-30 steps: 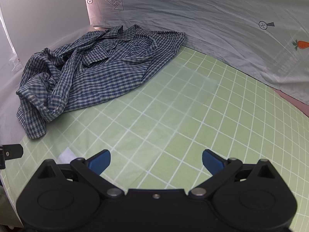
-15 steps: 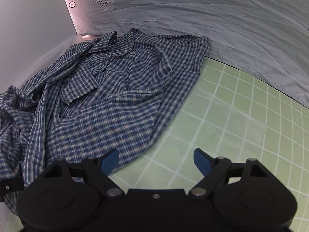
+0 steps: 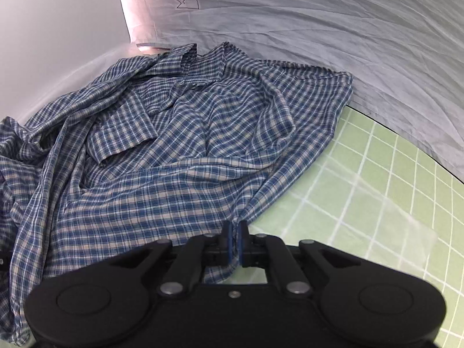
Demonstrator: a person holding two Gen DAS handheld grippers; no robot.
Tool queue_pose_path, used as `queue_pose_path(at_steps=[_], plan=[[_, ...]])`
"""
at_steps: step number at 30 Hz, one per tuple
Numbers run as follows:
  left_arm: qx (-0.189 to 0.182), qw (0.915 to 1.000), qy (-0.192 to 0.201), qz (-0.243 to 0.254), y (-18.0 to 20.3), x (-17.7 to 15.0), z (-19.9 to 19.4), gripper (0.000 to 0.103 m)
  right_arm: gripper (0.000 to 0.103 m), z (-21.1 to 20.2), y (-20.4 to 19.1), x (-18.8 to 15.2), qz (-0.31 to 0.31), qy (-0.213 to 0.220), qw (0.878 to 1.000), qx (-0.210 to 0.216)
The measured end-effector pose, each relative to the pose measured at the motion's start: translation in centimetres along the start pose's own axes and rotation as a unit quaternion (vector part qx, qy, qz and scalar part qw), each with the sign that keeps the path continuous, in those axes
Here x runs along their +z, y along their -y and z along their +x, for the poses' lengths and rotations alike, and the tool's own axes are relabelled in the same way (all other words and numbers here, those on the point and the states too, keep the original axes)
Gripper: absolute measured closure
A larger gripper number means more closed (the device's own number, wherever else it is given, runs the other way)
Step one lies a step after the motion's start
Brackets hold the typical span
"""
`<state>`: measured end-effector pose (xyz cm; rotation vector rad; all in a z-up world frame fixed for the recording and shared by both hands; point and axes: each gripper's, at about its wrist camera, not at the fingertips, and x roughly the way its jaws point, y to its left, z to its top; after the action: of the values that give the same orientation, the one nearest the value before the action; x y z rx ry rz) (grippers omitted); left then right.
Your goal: Fold clothes
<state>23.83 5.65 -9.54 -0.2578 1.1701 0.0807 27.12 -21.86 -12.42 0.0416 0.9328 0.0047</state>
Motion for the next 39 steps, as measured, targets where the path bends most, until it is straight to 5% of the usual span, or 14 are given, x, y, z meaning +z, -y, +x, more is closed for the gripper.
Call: queue_pose_path(at_steps=[4, 9, 14, 19, 27, 32, 36, 39], plan=[[-0.01, 0.9998, 0.005, 0.017, 0.5, -0.8, -1.1, 0.085, 0.101, -2.7, 0.1, -0.9, 0.008, 0.025, 1.0, -0.015], [-0.03, 0.9974, 0.015, 0.064, 2.4, -3.1, -2.9, 0.086, 0.101, -6.5, 0.1, -3.8, 0.02, 0.039, 0.997, -0.062], [-0.065, 0.9901, 0.004, 0.124, 2.6, -4.1, -3.3, 0.086, 0.101, -12.0, 4.5, -10.2, 0.079, 0.034, 0.99, -0.115], [-0.107, 0.9742, -0.019, 0.198, 4.1, -4.3, -3.3, 0.087, 0.101, -17.6, 9.1, -16.9, 0.14, 0.027, 0.976, -0.167], [-0.138, 0.9441, -0.068, 0.291, 11.9, -13.6, -5.0, 0.085, 0.101, -18.9, 14.6, -20.3, 0.264, -0.009, 0.935, -0.235], [-0.111, 0.9488, -0.072, 0.287, 13.6, -15.4, -4.8, 0.081, 0.099, -17.8, 14.2, -20.0, 0.289, -0.026, 0.928, -0.232], [-0.093, 0.9568, -0.063, 0.268, 13.4, -15.5, -5.0, 0.062, 0.09, -16.8, 13.2, -18.1, 0.282, -0.024, 0.934, -0.216], [-0.081, 0.9668, -0.055, 0.236, 12.2, -15.8, -5.8, 0.038, 0.072, -18.0, 14.0, -17.9, 0.286, -0.002, 0.935, -0.21]])
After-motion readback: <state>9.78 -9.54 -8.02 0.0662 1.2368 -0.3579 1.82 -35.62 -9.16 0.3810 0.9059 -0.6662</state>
